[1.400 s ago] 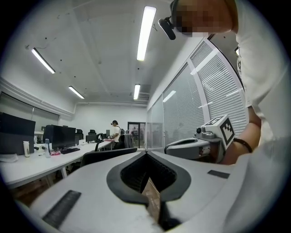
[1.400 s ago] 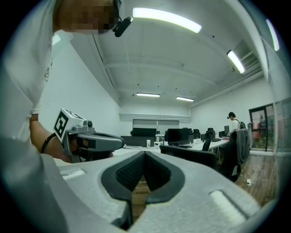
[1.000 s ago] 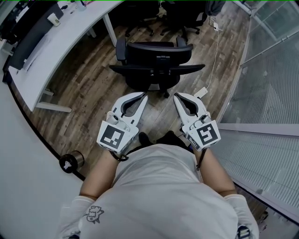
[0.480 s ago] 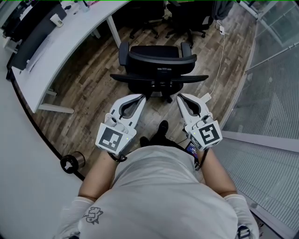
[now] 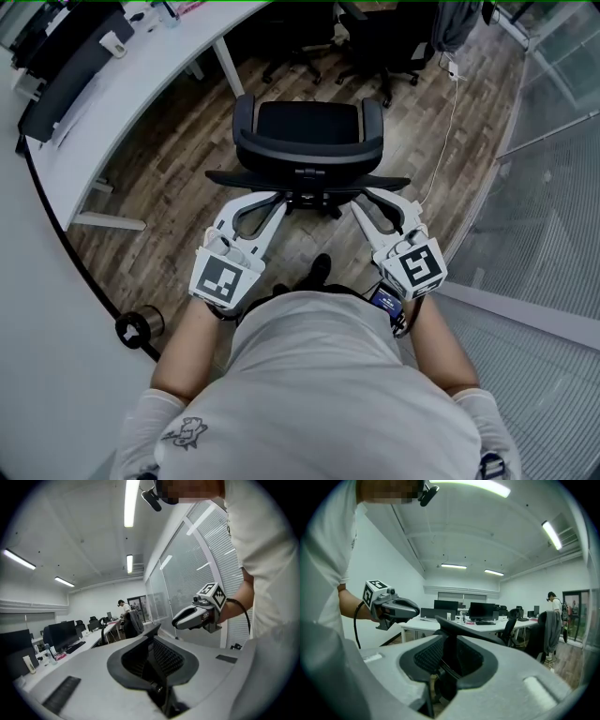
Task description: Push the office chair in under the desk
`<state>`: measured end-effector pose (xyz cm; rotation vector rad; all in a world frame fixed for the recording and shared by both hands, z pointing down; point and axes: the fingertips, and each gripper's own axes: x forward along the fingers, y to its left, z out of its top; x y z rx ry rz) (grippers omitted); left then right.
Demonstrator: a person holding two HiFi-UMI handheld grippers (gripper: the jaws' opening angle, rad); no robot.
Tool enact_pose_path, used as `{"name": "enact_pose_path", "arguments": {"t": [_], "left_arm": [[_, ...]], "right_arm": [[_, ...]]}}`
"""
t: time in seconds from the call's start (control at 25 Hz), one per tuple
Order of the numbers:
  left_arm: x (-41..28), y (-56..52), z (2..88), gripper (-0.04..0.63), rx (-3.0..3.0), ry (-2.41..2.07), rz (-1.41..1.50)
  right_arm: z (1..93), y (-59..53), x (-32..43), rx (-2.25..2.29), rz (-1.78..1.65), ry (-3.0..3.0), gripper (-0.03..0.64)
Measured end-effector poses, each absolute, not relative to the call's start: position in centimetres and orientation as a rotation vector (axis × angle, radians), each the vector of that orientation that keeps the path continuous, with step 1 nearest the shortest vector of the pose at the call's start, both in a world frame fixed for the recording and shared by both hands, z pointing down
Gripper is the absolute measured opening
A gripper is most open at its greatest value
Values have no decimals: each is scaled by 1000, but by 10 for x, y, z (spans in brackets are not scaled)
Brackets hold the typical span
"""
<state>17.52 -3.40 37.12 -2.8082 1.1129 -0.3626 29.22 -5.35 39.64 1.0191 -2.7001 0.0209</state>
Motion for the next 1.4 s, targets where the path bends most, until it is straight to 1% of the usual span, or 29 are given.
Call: {"name": "enact_pose_path", "arguments": {"t": [0.12, 0.24, 0.48, 0.56, 0.68, 1.0, 1.16, 1.2, 1.24, 1.32, 1.4], "left_arm": [[186, -46, 387, 65, -2771, 1053, -478], [186, -56, 415, 100, -2752, 1018, -657], [174, -66, 472, 170, -2633, 813, -1093], [167, -68, 494, 200, -2579, 737, -1231], [161, -72, 518, 221, -2535, 655, -1355], [145, -88, 569, 222, -2367, 488, -1608], [142, -91, 582, 221, -2358, 448, -1637], [142, -92, 584, 216, -2355, 445, -1636], [141, -93, 586, 190, -2346, 446, -1632], [140, -95, 587, 136, -2323, 452, -1620], [139, -96, 587, 129, -2315, 445, -1619]], "right_arm": [[407, -66, 308, 971, 22, -2682, 106], [421, -76, 316, 874, 8, -2651, 123], [457, -81, 313, 632, -53, -2527, 175], [473, -81, 311, 568, -84, -2458, 181], [496, -81, 307, 482, -116, -2366, 190], [538, -89, 296, 331, -290, -2150, 201], [557, -92, 296, 295, -345, -2055, 199], [560, -93, 296, 293, -360, -2037, 198], [562, -94, 296, 292, -372, -2025, 189], [565, -94, 295, 290, -385, -2019, 129], [566, -94, 295, 285, -387, -2019, 123]]}}
